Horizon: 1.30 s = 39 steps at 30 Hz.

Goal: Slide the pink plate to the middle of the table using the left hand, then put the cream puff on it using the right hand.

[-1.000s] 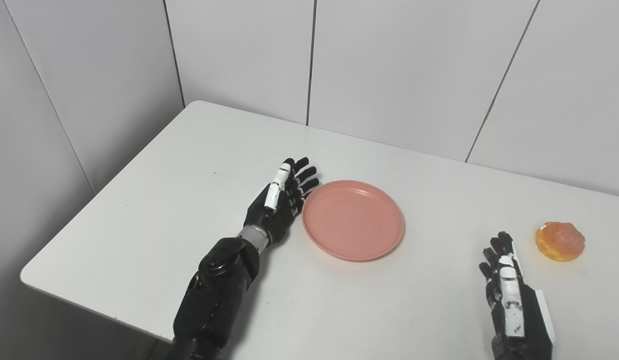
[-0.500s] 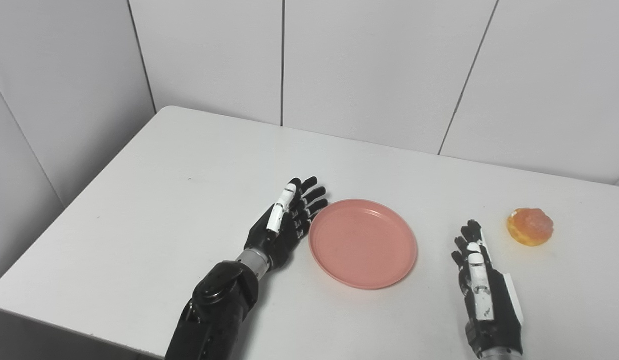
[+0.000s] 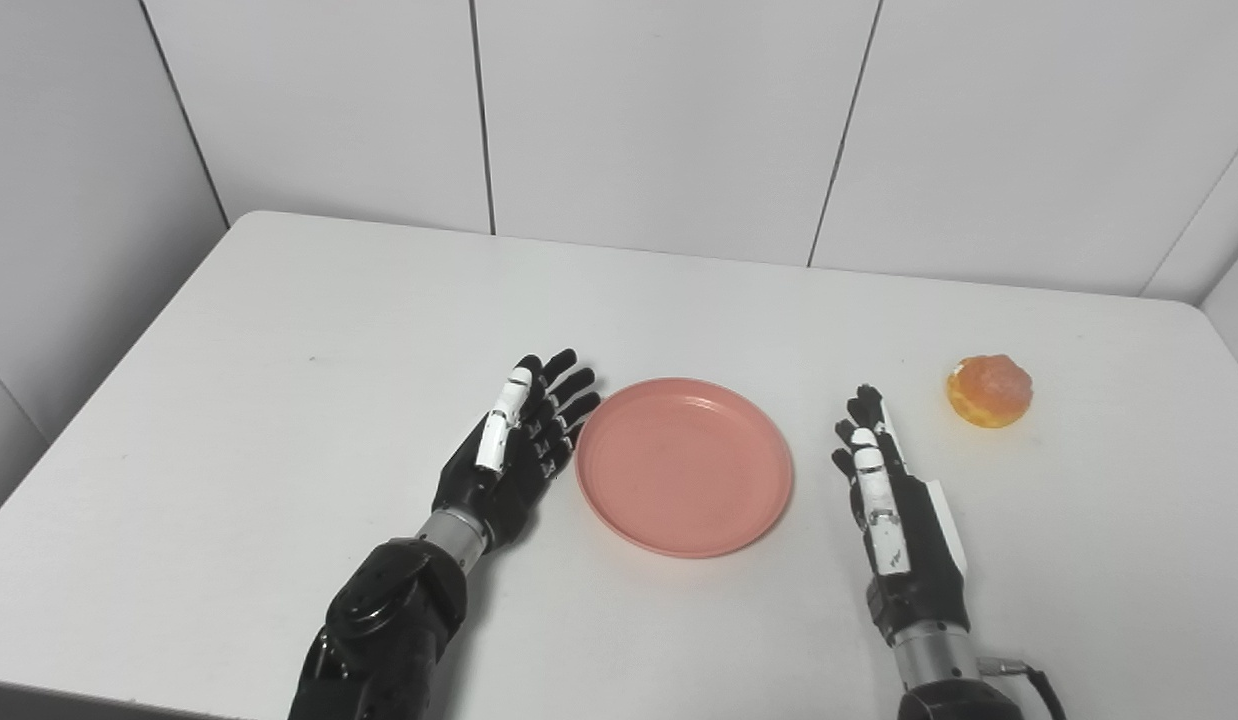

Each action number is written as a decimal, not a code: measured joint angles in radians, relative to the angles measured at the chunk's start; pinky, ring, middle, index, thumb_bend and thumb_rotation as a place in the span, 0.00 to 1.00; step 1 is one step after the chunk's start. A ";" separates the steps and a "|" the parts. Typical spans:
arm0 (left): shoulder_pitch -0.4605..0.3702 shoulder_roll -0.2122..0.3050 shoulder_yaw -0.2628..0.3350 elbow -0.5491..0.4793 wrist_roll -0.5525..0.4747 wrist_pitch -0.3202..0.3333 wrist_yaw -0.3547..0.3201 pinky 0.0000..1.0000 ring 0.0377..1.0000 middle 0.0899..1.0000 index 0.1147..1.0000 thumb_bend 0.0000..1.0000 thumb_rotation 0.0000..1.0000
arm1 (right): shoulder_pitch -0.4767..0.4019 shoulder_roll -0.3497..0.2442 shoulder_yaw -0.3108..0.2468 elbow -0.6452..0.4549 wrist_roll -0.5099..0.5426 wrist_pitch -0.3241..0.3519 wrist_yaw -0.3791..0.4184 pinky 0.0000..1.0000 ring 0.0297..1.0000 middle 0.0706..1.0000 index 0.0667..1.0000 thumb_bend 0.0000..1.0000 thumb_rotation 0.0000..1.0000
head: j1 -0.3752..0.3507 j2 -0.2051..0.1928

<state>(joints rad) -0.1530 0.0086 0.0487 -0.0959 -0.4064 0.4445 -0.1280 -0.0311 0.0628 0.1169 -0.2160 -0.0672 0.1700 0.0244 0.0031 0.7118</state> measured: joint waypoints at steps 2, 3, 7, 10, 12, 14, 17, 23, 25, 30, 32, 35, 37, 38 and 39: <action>0.005 -0.002 0.002 0.000 0.000 -0.004 -0.004 0.95 0.94 0.93 0.92 0.41 1.00 | -0.002 0.000 0.000 0.000 -0.004 0.000 -0.001 0.96 0.97 0.99 0.99 0.22 1.00 | -0.017 0.003; 0.008 -0.004 0.003 0.000 0.000 -0.011 -0.005 0.95 0.94 0.94 0.92 0.41 1.00 | -0.002 0.000 0.000 0.000 -0.007 0.000 -0.003 0.97 0.97 0.99 0.99 0.23 1.00 | -0.020 0.003; 0.020 -0.004 -0.002 0.000 0.010 -0.037 -0.006 0.96 0.94 0.94 0.93 0.41 1.00 | -0.002 -0.001 0.000 0.000 -0.031 0.000 -0.008 0.97 0.97 0.98 0.98 0.24 1.00 | -0.049 0.005; 0.029 -0.004 -0.012 -0.002 0.027 -0.060 -0.007 0.96 0.94 0.94 0.93 0.41 1.00 | -0.002 -0.001 0.000 0.000 -0.037 0.000 -0.009 0.98 0.98 0.99 0.98 0.23 1.00 | -0.075 0.002; 0.034 -0.002 -0.017 -0.002 0.047 -0.075 -0.006 0.95 0.94 0.94 0.93 0.42 1.00 | -0.002 -0.001 0.000 -0.001 -0.040 0.002 -0.009 0.97 0.97 0.98 0.98 0.24 1.00 | -0.092 0.000; 0.038 -0.001 -0.024 -0.003 0.070 -0.087 -0.006 0.94 0.93 0.94 0.93 0.42 1.00 | -0.002 -0.001 0.000 -0.006 -0.041 0.005 -0.009 0.97 0.97 0.98 0.98 0.24 1.00 | -0.092 0.000; 0.048 -0.001 -0.028 -0.009 0.107 -0.109 0.000 0.94 0.94 0.94 0.93 0.42 1.00 | -0.003 0.003 -0.001 -0.012 -0.048 0.008 -0.018 0.96 0.96 0.97 0.97 0.24 1.00 | -0.104 -0.003; 0.086 -0.005 -0.031 -0.018 0.177 -0.198 0.015 0.95 0.94 0.94 0.93 0.45 1.00 | -0.022 0.003 -0.002 -0.051 -0.085 0.039 -0.028 0.94 0.95 0.96 0.95 0.25 1.00 | -0.133 -0.011; 0.095 -0.005 -0.033 -0.017 0.200 -0.223 0.019 0.94 0.93 0.94 0.93 0.45 1.00 | -0.044 -0.006 -0.003 -0.060 -0.096 0.045 -0.028 0.93 0.94 0.95 0.94 0.25 1.00 | -0.152 -0.021; 0.108 0.000 -0.034 -0.012 0.237 -0.264 0.024 0.95 0.94 0.94 0.92 0.48 1.00 | -0.087 -0.030 -0.025 -0.064 -0.103 0.047 -0.028 0.90 0.92 0.93 0.93 0.29 1.00 | -0.185 -0.035; 0.113 0.005 -0.034 -0.010 0.240 -0.279 0.023 0.94 0.94 0.94 0.93 0.50 1.00 | -0.104 -0.047 -0.028 -0.064 -0.117 0.047 -0.028 0.90 0.91 0.92 0.92 0.35 1.00 | -0.196 -0.038; 0.122 0.017 -0.034 0.005 0.257 -0.324 0.022 0.94 0.93 0.93 0.93 0.52 1.00 | -0.126 -0.066 -0.032 -0.072 -0.146 0.049 -0.031 0.86 0.90 0.92 0.92 0.44 1.00 | -0.222 -0.046; 0.130 0.024 -0.033 0.017 0.262 -0.362 0.022 0.94 0.94 0.94 0.93 0.52 1.00 | -0.135 -0.069 -0.036 -0.089 -0.161 0.060 -0.034 0.85 0.90 0.92 0.92 0.45 0.98 | -0.233 -0.052; 0.131 0.026 -0.033 0.032 0.262 -0.391 0.018 0.95 0.94 0.94 0.93 0.53 1.00 | -0.140 -0.069 -0.037 -0.098 -0.164 0.074 -0.034 0.84 0.90 0.92 0.92 0.44 0.97 | -0.238 -0.055; 0.131 0.027 -0.033 0.046 0.262 -0.414 0.014 0.96 0.94 0.94 0.93 0.54 1.00 | -0.144 -0.070 -0.038 -0.107 -0.169 0.090 -0.033 0.83 0.90 0.92 0.92 0.45 0.97 | -0.242 -0.058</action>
<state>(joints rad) -0.0220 0.0359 0.0157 -0.0497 -0.1447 0.0301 -0.1136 -0.1753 -0.0071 0.0788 -0.3231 -0.2361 0.2596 -0.0091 -0.2393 0.6535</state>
